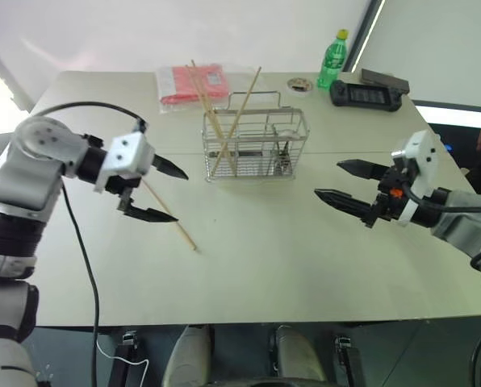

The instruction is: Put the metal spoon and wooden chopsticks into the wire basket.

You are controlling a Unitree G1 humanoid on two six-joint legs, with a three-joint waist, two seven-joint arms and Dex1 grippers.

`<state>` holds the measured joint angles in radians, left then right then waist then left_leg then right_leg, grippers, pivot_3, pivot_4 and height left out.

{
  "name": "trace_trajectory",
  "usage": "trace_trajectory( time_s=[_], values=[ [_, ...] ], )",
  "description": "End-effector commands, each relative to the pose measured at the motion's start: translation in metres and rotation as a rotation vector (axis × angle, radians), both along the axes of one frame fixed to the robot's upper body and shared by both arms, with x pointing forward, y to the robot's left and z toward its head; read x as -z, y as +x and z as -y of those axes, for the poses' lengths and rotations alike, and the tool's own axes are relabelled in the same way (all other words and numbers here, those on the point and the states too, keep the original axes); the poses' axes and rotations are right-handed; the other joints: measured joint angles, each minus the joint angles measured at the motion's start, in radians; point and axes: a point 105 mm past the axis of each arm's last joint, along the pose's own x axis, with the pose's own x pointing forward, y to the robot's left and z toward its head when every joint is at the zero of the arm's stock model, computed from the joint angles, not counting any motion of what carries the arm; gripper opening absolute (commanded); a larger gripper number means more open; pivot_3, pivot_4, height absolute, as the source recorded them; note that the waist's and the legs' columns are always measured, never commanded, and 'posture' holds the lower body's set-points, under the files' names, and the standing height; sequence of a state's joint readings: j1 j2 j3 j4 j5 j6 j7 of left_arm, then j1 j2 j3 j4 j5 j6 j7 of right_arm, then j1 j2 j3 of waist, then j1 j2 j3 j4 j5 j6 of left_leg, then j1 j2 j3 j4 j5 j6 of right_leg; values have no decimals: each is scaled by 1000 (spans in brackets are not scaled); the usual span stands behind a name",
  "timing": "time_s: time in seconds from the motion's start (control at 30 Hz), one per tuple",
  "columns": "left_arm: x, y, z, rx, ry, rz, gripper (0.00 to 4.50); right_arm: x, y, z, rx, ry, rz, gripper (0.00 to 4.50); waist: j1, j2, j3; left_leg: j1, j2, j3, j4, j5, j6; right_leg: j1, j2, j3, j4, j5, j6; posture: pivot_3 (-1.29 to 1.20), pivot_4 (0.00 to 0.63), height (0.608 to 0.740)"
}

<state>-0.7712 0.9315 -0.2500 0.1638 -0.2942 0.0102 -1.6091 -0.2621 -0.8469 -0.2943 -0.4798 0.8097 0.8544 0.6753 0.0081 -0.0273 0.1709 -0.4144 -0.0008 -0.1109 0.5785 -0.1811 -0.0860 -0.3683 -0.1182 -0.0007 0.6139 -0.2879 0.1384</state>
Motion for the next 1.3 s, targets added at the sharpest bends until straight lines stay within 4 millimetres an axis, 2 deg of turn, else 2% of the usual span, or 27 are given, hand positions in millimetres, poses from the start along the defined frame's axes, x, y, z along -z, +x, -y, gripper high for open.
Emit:
trace_trajectory(
  time_s=[0.03,0.23,0.4,0.53,1.03,1.1,1.17,1.3],
  values=[
    [23,-6,6,131,76,38,4490,-11,-7,1,4,-6,45,4500,-1,0,0,0,0,0,0,0,0,0,0,0,0,0,0,0,150,721],
    [47,0,10,232,145,41,4490,-9,-15,3,31,-2,37,4500,1,0,0,0,0,0,1,0,0,0,0,0,1,0,0,0,150,721],
    [51,17,15,218,140,49,4490,-7,-20,5,57,7,31,4500,3,0,0,0,0,0,2,0,0,1,0,0,1,0,0,0,150,721],
    [62,22,15,254,192,72,4490,-8,-20,5,62,6,34,4500,0,0,0,1,0,0,2,0,1,1,0,0,1,0,1,0,150,721],
    [96,16,4,370,344,23,4490,-8,-22,6,89,14,34,4500,-2,0,0,2,0,-1,2,0,1,2,0,0,1,1,3,0,150,721],
    [100,16,2,375,359,12,3971,-9,-22,5,91,16,35,4500,-3,2,-1,3,0,-1,2,0,1,4,0,0,1,1,2,0,150,721],
    [101,17,1,371,369,3,3202,-9,-23,6,94,16,36,4500,-2,5,-3,4,0,-1,2,0,1,5,0,0,1,0,0,0,150,721],
    [103,19,2,361,376,-12,1243,-10,-24,7,104,18,39,4500,5,6,-4,5,0,-1,2,0,1,6,0,0,1,0,0,0,150,721]
  ],
)
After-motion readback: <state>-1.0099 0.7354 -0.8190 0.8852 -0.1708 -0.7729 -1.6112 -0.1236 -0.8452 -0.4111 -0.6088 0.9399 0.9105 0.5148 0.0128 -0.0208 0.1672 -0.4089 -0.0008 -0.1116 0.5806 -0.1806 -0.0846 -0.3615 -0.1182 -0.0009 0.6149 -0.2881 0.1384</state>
